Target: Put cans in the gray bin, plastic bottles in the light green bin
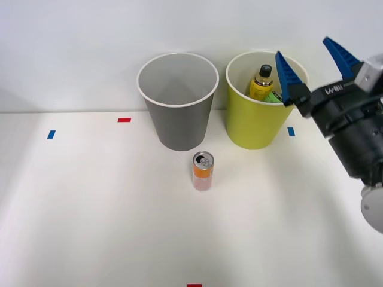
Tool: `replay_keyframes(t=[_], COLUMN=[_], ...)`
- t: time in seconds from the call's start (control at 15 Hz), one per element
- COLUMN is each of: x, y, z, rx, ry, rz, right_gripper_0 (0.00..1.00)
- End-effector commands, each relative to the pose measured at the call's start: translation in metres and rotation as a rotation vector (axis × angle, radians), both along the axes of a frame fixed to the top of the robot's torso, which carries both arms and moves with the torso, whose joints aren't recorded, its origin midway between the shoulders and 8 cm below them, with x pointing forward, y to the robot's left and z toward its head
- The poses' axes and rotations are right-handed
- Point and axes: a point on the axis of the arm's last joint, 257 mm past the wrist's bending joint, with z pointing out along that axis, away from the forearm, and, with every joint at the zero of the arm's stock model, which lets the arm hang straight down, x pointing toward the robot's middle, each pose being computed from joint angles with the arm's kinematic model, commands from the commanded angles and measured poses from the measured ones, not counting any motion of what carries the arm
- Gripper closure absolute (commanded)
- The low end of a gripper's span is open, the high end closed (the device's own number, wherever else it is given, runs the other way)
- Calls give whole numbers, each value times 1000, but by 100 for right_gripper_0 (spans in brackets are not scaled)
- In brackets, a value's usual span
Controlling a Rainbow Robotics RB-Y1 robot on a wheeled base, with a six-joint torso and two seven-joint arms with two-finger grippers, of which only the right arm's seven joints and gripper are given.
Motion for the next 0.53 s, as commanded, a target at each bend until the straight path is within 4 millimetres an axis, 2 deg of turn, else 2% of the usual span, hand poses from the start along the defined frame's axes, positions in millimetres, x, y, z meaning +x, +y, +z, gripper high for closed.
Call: replay_keyframes(t=[0.07,0.13,0.33,0.53], x=[-43,-58,-88,-106], y=[-21,-26,-46,-61], z=[-43,-61,-101,-133], rx=[44,58,55,63], ry=[79,128,211,277], rz=[-50,-62,-137,-207], right_gripper_0=[10,10,10,10])
